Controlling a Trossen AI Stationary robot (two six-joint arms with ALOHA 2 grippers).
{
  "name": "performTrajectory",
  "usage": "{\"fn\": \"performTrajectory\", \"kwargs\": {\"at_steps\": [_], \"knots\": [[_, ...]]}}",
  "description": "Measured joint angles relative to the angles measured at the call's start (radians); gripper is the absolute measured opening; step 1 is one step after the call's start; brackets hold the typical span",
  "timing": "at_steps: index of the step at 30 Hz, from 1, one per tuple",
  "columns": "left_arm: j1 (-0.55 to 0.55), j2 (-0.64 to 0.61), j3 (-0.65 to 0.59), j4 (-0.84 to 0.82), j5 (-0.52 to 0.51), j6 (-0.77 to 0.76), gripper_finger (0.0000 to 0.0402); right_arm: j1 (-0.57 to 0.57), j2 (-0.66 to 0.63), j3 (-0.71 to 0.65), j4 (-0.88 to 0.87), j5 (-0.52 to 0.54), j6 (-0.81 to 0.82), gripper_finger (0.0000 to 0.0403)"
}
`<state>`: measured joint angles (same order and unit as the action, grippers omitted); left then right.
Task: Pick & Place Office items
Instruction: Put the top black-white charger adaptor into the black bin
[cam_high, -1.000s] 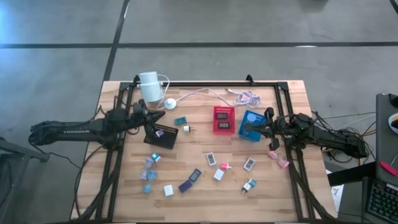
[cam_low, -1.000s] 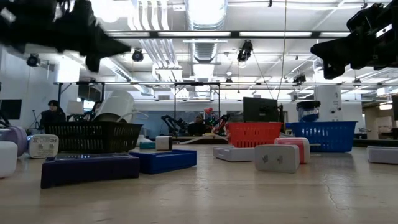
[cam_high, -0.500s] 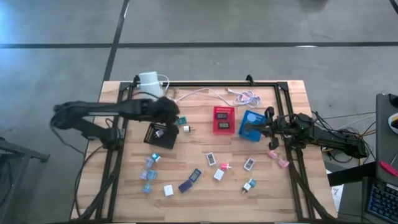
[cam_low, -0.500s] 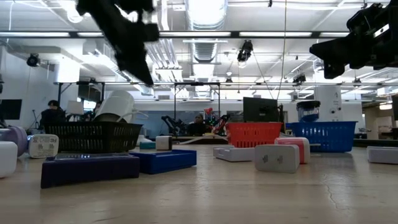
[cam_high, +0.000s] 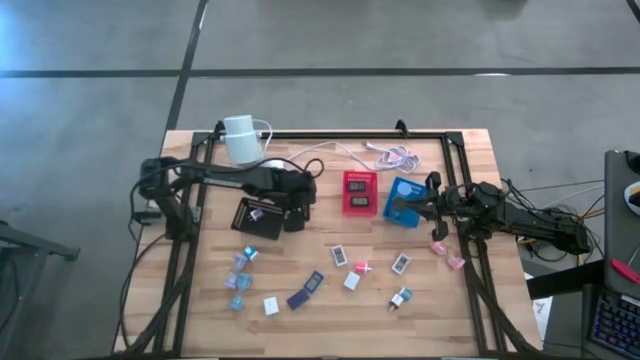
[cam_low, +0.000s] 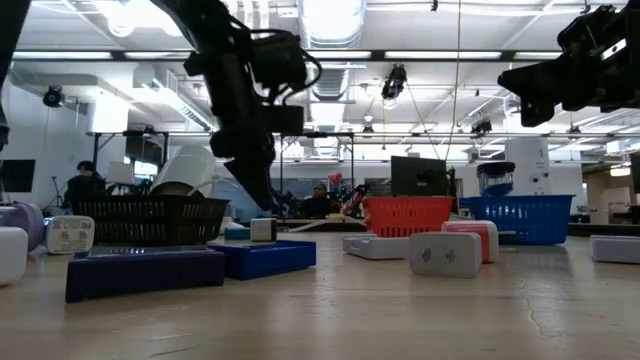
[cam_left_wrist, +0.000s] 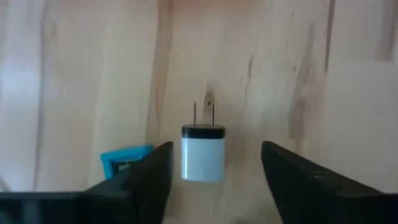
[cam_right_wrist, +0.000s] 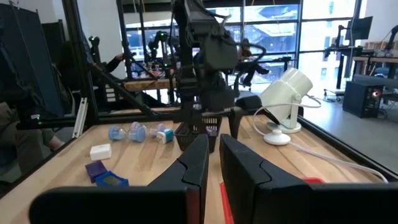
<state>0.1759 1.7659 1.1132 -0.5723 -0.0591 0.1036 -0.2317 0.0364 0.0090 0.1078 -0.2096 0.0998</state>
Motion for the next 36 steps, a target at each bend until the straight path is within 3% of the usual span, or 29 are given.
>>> {"fn": "performTrajectory", "kwargs": {"at_steps": [6,15,22,30,36], "knots": [[0.009,0.058,0.028,-0.006,-0.008,0.038,0.0307,0.0,0.002,0.0,-0.001,0.0,-0.001,0.0038],[0.038,0.101,0.028,-0.004,-0.008,0.094,0.029,0.0,0.008,0.0,-0.002,0.0,-0.002,0.0038],[0.046,0.11,0.028,0.018,0.016,0.127,0.0246,0.0,0.011,0.0,-0.001,0.0,-0.007,0.0038],[0.047,0.109,0.028,0.022,0.033,0.132,0.0124,0.0,0.011,0.0,0.0,0.0,-0.007,0.0038],[0.047,0.108,0.022,0.025,0.035,0.129,0.0124,0.0,0.011,0.0,0.0,0.0,-0.005,0.0038]]}}
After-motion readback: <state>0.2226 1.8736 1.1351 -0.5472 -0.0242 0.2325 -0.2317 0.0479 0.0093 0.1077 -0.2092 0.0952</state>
